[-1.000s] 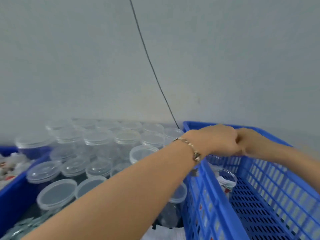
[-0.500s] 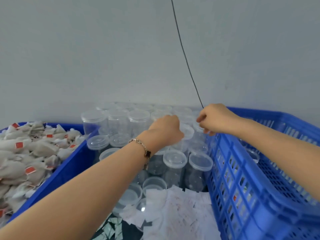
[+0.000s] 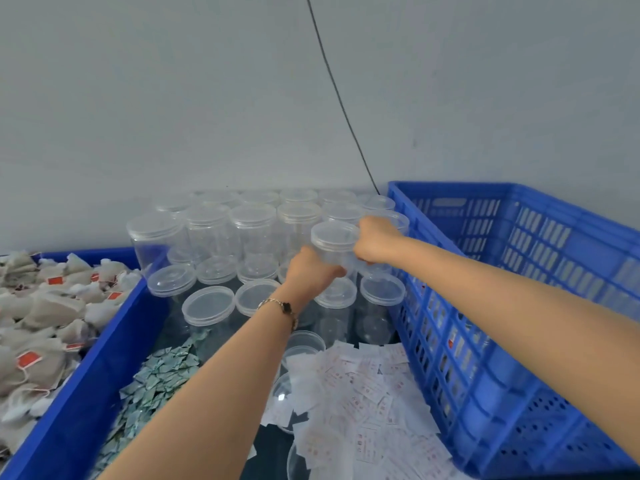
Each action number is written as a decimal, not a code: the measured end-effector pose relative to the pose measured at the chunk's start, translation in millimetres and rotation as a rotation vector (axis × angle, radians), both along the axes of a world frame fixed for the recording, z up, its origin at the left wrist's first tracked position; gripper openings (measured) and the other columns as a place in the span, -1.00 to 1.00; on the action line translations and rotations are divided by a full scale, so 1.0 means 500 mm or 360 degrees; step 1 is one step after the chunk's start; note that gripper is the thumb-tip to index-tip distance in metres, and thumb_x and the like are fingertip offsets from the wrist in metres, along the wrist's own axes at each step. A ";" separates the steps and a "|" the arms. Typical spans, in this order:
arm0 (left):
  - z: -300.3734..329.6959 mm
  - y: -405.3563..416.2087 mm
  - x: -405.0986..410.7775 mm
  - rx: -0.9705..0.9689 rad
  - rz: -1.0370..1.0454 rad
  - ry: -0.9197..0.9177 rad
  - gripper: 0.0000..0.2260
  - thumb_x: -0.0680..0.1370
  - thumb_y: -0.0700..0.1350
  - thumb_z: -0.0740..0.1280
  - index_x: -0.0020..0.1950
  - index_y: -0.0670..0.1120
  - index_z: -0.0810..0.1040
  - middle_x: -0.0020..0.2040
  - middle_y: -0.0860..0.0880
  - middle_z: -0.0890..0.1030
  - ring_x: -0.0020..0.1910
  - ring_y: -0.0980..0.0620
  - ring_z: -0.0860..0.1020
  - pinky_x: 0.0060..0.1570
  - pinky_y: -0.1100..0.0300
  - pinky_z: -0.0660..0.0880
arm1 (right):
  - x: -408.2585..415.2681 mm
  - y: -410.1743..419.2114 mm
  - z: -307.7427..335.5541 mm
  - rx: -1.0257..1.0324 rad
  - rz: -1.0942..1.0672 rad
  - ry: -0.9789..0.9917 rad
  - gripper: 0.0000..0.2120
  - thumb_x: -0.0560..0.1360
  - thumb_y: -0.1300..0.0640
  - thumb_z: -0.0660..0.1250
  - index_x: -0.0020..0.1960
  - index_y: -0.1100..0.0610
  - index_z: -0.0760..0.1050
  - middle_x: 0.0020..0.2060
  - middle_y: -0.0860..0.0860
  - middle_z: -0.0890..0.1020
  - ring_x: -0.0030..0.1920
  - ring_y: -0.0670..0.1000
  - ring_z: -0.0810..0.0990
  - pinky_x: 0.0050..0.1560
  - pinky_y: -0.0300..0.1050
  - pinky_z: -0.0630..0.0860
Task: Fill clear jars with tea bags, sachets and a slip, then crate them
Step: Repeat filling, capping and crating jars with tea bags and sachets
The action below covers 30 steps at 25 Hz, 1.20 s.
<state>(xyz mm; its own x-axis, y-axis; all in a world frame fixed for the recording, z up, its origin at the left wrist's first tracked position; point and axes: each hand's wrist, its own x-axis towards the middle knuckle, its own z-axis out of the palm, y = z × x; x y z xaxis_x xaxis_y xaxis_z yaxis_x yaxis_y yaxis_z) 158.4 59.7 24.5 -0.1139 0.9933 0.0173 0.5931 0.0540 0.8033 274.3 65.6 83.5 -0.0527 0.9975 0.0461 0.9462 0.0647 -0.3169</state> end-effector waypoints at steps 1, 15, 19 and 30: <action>-0.001 -0.005 -0.005 0.0046 0.0005 -0.0021 -0.74 0.45 -0.10 0.45 0.03 -0.09 0.44 -0.03 -0.05 0.55 -0.08 -0.03 0.48 -0.15 0.19 0.36 | -0.004 -0.006 0.001 0.0004 0.0012 0.0001 -0.79 0.43 0.37 0.21 -0.33 0.19 0.30 -0.42 0.06 0.41 -0.44 -0.03 0.39 -0.53 -0.21 0.24; -0.064 -0.301 -0.138 0.0204 0.0283 -0.0190 -0.12 0.20 0.13 0.63 0.31 -0.19 0.26 0.20 -0.04 0.46 0.13 0.05 0.47 0.02 0.19 0.46 | -0.114 -0.244 -0.026 -0.0042 0.0265 0.0495 -0.75 0.53 0.16 0.19 -0.25 0.24 0.50 -0.33 0.14 0.61 -0.33 0.15 0.64 -0.29 -0.04 0.57; -0.154 -0.388 -0.146 0.0272 0.0413 -0.0209 -0.22 0.15 0.11 0.65 0.14 -0.05 0.22 0.12 0.01 0.41 0.10 0.06 0.47 0.03 0.20 0.45 | -0.161 -0.317 -0.095 -0.0007 0.0446 -0.0033 -0.50 0.39 -0.38 0.15 -0.26 0.08 0.42 -0.35 0.00 0.51 -0.30 0.07 0.53 -0.37 -0.14 0.26; -0.309 -0.489 -0.171 0.0380 0.0489 -0.0168 -0.34 0.14 0.28 0.47 0.13 0.20 0.26 0.04 0.19 0.40 0.09 0.08 0.48 0.01 0.08 0.53 | -0.236 -0.385 -0.244 0.0047 0.0687 -0.0436 -0.11 0.25 -0.56 0.11 0.21 0.15 0.44 0.16 0.09 0.46 0.10 0.10 0.47 -0.17 -0.11 0.25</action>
<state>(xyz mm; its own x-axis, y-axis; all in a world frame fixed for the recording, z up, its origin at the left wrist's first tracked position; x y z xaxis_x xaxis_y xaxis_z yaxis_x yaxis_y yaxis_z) 73.1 -184.8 -130.1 -0.4183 0.8823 0.2161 0.4923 0.0203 0.8702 156.4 -126.9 -38.3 -0.4738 0.8806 0.0011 0.8793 0.4732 -0.0533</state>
